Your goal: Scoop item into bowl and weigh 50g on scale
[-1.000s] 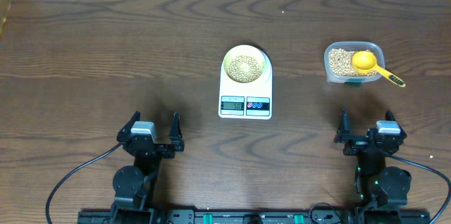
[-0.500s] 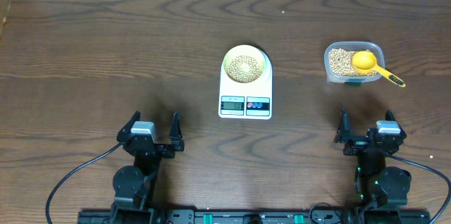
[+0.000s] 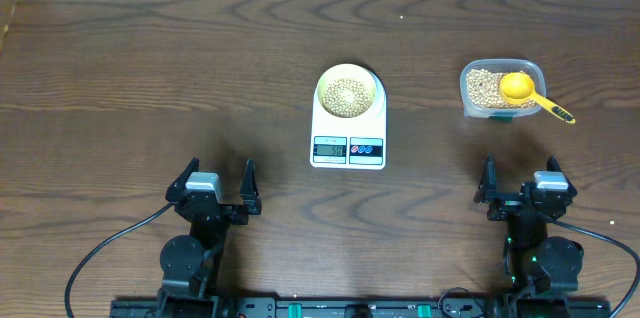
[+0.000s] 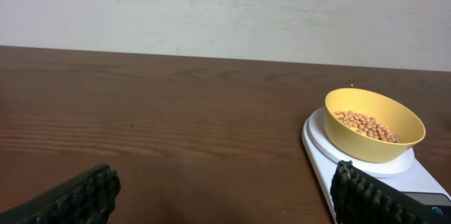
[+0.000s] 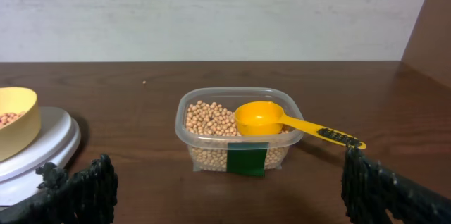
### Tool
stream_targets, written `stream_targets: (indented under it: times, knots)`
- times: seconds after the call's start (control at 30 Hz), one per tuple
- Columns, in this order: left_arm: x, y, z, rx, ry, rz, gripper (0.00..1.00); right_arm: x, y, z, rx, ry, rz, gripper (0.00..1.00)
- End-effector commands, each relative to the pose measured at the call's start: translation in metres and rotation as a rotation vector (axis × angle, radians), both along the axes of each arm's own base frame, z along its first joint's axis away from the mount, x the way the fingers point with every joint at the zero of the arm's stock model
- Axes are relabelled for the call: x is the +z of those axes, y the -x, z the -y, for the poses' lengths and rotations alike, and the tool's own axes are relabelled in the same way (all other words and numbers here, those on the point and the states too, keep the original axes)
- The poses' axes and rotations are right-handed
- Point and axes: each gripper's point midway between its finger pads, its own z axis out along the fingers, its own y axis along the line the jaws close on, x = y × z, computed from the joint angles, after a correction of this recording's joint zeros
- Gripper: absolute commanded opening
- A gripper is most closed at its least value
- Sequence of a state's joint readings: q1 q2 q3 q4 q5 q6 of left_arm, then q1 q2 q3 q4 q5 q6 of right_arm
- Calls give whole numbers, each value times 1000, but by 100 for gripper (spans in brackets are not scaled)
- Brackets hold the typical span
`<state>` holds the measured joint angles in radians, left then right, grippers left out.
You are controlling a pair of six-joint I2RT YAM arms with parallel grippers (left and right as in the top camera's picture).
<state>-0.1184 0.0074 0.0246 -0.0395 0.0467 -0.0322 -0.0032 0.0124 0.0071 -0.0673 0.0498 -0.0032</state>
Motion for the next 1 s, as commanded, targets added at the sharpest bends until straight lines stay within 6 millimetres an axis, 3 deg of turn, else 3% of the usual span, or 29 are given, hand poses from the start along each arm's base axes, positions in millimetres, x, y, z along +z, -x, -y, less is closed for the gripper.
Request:
stream_targets:
  times: [0.0, 0.97]
  knots:
    - [-17, 0, -3, 17, -2, -48, 97, 0, 0, 1, -12, -16, 4, 99]
    - [-17, 0, -3, 18, -2, -48, 98, 0, 0, 0, -2, -17, 4, 99]
